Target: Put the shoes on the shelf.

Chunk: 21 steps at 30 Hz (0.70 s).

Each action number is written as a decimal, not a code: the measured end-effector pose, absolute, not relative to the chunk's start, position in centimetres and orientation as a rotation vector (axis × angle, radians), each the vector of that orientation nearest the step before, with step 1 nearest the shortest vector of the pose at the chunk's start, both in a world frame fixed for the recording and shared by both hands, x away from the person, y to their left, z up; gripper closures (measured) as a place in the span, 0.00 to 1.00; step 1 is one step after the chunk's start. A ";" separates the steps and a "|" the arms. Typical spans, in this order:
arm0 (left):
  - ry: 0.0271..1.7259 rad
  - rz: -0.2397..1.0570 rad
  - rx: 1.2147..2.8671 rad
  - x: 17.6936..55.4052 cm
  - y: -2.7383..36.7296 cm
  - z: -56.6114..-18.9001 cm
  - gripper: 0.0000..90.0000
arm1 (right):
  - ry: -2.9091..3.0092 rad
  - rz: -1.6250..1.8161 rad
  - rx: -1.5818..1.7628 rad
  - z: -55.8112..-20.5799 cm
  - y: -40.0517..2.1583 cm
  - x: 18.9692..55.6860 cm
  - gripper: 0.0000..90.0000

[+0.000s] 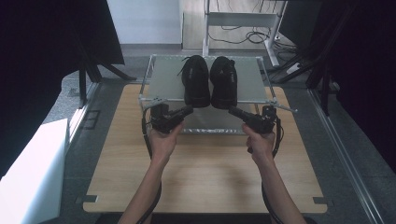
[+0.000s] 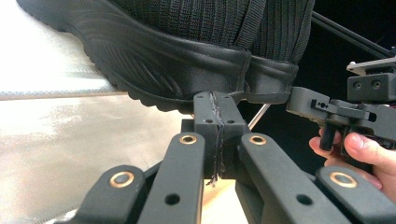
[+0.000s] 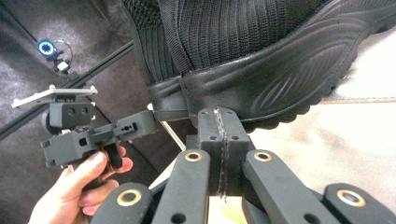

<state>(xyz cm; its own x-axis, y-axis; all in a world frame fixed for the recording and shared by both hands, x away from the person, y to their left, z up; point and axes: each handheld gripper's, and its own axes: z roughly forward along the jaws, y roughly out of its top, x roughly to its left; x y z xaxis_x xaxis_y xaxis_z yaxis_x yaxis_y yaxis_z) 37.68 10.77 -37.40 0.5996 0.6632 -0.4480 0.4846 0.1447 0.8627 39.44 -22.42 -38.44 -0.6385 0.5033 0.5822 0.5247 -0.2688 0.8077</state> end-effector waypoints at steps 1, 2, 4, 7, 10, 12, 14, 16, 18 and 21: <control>1.022 0.165 1.499 37.8 10.7 -37.4 0.99 | -1.890 -2.106 -1.329 -38.4 -22.4 39.4 1.00; 1.024 0.166 1.502 38.0 10.7 -37.3 0.99 | -1.886 -2.101 -1.339 -38.5 -22.4 39.6 1.00; 1.031 0.164 1.506 38.4 10.7 -37.3 0.99 | -1.870 -2.103 -1.341 -38.5 -22.3 39.9 1.00; 1.042 0.156 1.501 39.1 10.7 -37.2 0.99 | -1.871 -2.099 -1.357 -38.5 -22.2 40.5 1.00; 1.055 0.150 1.499 39.7 10.7 -37.2 0.99 | -1.873 -2.097 -1.374 -38.6 -22.1 41.3 1.00; 1.061 0.148 1.498 40.1 10.6 -37.1 0.99 | -1.857 -2.103 -1.370 -38.7 -22.1 41.6 1.00; 1.069 0.147 1.496 40.5 10.6 -37.2 0.99 | -1.860 -2.096 -1.389 -38.7 -22.0 41.9 1.00; 1.074 0.148 1.500 40.8 10.5 -37.2 0.99 | -1.845 -2.098 -1.391 -38.9 -22.0 42.2 1.00; 1.082 0.150 1.503 41.1 10.5 -37.2 0.99 | -1.844 -2.099 -1.401 -39.0 -22.0 42.6 1.00; 1.098 0.152 1.501 41.6 10.3 -37.2 0.99 | -1.835 -2.096 -1.409 -39.1 -21.9 42.9 1.00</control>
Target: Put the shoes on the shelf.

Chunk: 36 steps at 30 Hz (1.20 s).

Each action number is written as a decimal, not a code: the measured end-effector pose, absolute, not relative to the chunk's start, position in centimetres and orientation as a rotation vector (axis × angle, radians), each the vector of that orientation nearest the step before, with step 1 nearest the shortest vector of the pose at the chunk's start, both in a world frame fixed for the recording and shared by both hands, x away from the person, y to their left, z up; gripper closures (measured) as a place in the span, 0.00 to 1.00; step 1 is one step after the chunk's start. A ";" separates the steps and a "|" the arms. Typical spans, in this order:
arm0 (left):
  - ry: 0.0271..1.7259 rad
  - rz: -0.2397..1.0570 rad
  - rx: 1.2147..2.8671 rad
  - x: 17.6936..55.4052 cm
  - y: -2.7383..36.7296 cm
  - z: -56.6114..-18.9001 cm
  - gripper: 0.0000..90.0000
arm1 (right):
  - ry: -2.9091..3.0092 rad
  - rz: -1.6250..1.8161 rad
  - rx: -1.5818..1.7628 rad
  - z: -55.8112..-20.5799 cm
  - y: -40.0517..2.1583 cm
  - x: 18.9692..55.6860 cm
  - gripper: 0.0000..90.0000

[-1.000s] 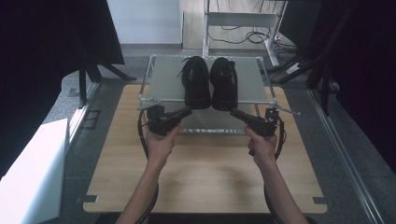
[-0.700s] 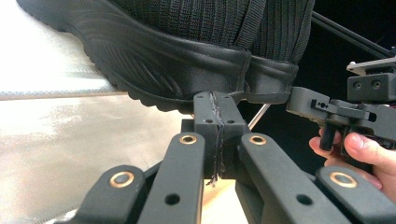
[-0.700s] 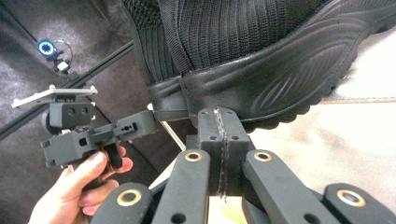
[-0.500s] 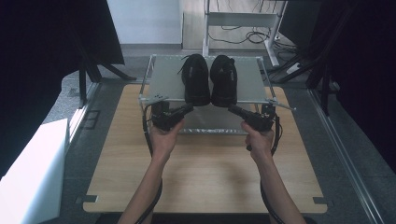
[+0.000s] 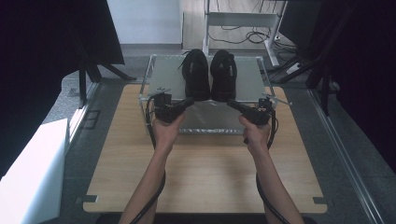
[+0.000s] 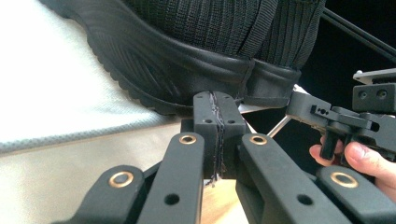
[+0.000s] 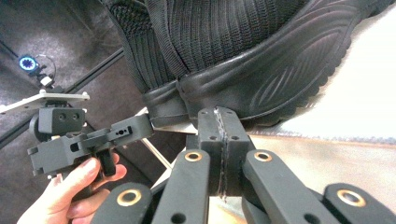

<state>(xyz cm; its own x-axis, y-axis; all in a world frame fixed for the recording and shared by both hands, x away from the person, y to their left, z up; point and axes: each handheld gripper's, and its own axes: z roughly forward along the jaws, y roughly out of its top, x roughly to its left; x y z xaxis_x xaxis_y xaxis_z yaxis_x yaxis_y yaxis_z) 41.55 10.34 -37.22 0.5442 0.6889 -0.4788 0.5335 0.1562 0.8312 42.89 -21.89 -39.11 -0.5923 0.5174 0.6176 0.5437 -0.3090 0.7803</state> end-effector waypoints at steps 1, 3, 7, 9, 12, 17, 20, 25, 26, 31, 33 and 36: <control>1.103 0.157 1.506 41.7 10.3 -37.2 0.99 | -1.820 -2.096 -1.423 -39.3 -21.8 43.2 1.00; 1.110 0.150 1.502 42.1 10.2 -37.3 0.98 | -1.793 -2.097 -1.435 -39.5 -21.9 43.6 1.00; 1.121 0.154 1.501 42.5 10.0 -37.4 0.98 | -1.767 -2.101 -1.445 -39.8 -22.0 44.0 1.00; 1.128 0.155 1.499 42.6 9.9 -37.5 0.99 | -1.757 -2.101 -1.451 -39.9 -22.0 44.2 1.00; 1.129 0.142 1.485 42.8 9.9 -37.5 0.99 | -1.740 -2.101 -1.454 -40.1 -22.0 44.3 1.00; 1.119 0.150 1.492 42.8 9.7 -37.2 0.95 | -1.746 -2.092 -1.461 -39.9 -22.0 44.3 0.99; 1.103 0.153 1.500 42.5 9.6 -37.3 0.90 | -1.745 -2.089 -1.457 -39.9 -22.0 44.1 0.95; 1.070 0.174 1.520 41.5 9.7 -37.8 0.72 | -1.781 -2.062 -1.446 -39.8 -22.4 43.4 0.79; 1.069 0.180 1.528 41.4 9.7 -37.9 0.72 | -1.781 -2.062 -1.446 -39.8 -22.4 43.4 0.79; 1.057 0.189 1.549 40.5 10.2 -38.9 0.59 | -1.836 -2.050 -1.430 -40.2 -23.1 42.4 0.65; 1.050 0.194 1.570 40.3 10.2 -39.2 0.50 | -1.879 -2.048 -1.423 -40.4 -23.3 42.0 0.58; 1.032 0.234 1.626 39.7 10.1 -39.5 0.40 | -1.928 -2.042 -1.426 -40.5 -23.4 41.6 0.55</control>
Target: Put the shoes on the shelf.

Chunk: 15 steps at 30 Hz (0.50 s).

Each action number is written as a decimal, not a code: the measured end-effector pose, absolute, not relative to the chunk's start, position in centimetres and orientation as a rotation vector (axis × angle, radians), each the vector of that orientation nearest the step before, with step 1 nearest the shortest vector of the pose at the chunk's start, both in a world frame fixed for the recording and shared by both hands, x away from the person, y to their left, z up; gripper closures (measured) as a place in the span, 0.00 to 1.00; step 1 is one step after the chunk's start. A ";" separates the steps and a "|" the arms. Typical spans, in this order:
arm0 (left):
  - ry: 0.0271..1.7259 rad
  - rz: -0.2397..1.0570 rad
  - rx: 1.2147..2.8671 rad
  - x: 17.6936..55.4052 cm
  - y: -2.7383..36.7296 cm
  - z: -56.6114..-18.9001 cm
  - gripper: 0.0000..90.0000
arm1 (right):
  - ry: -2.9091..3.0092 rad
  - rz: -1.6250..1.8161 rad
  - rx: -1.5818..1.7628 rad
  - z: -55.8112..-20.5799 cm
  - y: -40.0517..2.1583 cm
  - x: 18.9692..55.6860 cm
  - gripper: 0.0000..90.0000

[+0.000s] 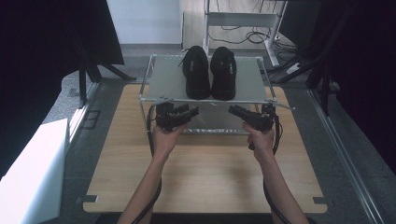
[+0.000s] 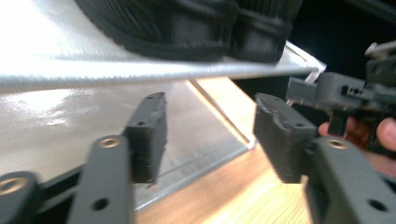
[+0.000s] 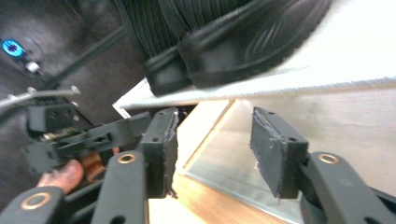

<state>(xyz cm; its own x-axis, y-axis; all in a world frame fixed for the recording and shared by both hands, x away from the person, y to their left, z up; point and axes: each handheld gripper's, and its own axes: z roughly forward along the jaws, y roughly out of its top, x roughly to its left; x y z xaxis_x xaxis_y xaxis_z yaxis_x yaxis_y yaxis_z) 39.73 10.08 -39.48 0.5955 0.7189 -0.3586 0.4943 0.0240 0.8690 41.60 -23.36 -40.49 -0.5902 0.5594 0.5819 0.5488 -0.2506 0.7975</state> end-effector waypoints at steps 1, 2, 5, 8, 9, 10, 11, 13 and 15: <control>1.031 0.248 1.635 39.6 10.1 -39.5 0.40 | 1.932 2.009 1.404 -40.6 -23.4 41.4 0.54; 1.039 0.274 1.649 39.3 10.0 -39.5 0.38 | 1.940 2.000 1.395 -40.6 -23.4 41.2 0.52; 1.044 0.289 1.664 38.8 10.3 -39.7 0.29 | 1.970 1.916 1.347 -40.8 -23.6 40.4 0.47; 1.059 0.298 1.668 38.2 10.7 -39.8 0.23 | 1.990 1.865 1.322 -40.9 -23.8 39.8 0.43; 1.060 0.303 1.675 38.0 10.9 -39.8 0.23 | 1.990 1.865 1.322 -40.9 -23.8 39.8 0.43; 1.065 0.320 1.684 37.8 11.0 -39.9 0.21 | 1.994 1.848 1.309 -41.0 -23.9 39.7 0.41; 1.070 0.331 1.691 37.6 11.2 -39.9 0.20 | 1.998 1.836 1.306 -40.9 -24.0 39.5 0.39; 1.078 0.364 1.710 37.1 11.5 -40.1 0.16 | 2.002 1.808 1.292 -40.9 -24.5 38.9 0.35; 1.085 0.381 1.721 36.6 11.9 -40.3 0.16 | 2.002 1.805 1.292 -40.9 -24.6 38.8 0.35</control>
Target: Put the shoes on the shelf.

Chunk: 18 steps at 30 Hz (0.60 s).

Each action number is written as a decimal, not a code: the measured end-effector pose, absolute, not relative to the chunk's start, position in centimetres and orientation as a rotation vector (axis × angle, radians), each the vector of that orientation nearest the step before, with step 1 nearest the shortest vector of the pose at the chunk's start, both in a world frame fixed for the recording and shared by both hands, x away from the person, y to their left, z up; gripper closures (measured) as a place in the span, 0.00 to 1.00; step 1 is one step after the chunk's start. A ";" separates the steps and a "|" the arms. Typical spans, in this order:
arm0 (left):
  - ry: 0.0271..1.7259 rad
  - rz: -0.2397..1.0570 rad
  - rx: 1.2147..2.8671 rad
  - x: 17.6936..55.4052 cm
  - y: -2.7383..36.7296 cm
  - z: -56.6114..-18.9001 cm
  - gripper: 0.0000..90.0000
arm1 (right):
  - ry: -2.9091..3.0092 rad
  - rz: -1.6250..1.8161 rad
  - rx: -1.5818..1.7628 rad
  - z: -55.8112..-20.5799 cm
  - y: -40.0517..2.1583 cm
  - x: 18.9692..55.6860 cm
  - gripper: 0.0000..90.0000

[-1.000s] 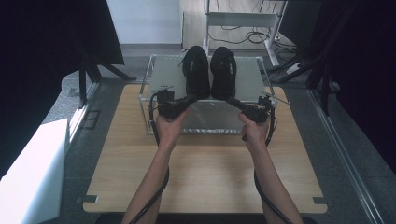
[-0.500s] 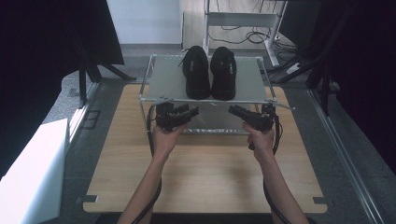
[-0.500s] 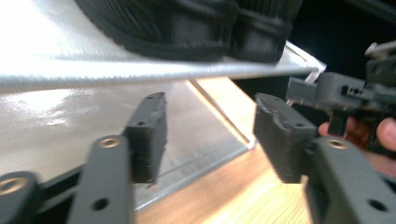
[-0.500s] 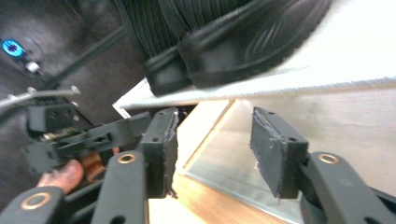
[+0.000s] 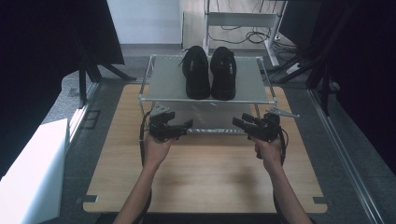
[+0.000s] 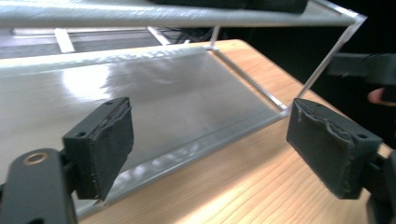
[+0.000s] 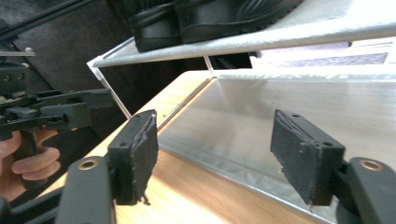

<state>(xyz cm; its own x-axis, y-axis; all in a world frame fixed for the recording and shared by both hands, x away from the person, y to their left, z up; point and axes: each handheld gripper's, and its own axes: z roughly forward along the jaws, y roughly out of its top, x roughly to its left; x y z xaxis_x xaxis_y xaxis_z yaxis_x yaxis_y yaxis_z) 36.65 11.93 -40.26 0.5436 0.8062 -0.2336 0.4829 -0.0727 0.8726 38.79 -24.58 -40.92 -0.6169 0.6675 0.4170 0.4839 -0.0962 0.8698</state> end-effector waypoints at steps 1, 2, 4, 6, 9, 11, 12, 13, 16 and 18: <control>1.089 0.389 1.724 36.4 12.1 -40.4 0.16 | 2.010 1.803 1.284 -40.9 -24.8 38.6 0.34; 1.096 0.394 1.725 36.2 12.3 -40.5 0.16 | 2.016 1.793 1.278 -41.0 -24.9 38.4 0.32; 1.100 0.402 1.729 35.8 12.6 -40.7 0.15 | 2.029 1.765 1.270 -41.0 -25.1 38.1 0.30; 1.103 0.414 1.741 35.3 12.8 -40.8 0.14 | 2.055 1.739 1.253 -41.2 -25.3 37.6 0.28; 1.107 0.439 1.765 34.6 13.1 -41.0 0.10 | 2.079 1.705 1.240 -41.4 -25.6 37.1 0.25; 1.103 0.463 1.777 34.0 13.2 -41.0 0.07 | 2.097 1.677 1.237 -41.6 -25.9 36.7 0.21; 1.101 0.469 1.784 33.7 13.4 -41.0 0.07 | 2.113 1.658 1.229 -41.7 -26.2 36.2 0.21; 1.097 0.475 1.791 33.4 13.5 -41.0 0.07 | 2.113 1.658 1.229 -41.7 -26.2 36.2 0.21; 1.083 0.520 1.831 32.3 13.9 -41.1 0.05 | 2.122 1.628 1.218 -41.9 -26.9 35.3 0.19; 1.076 0.548 1.858 31.6 14.1 -41.3 0.04 | 2.124 1.611 1.214 -42.0 -27.3 34.7 0.18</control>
<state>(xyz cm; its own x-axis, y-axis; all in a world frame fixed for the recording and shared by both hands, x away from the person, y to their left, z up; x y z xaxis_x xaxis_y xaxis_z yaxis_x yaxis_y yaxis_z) 31.62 14.13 -41.31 0.5247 0.8494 -0.0562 0.4542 -0.2235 0.8624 34.74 -27.32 -41.95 -0.6375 0.7105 0.2980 0.4785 0.0620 0.8759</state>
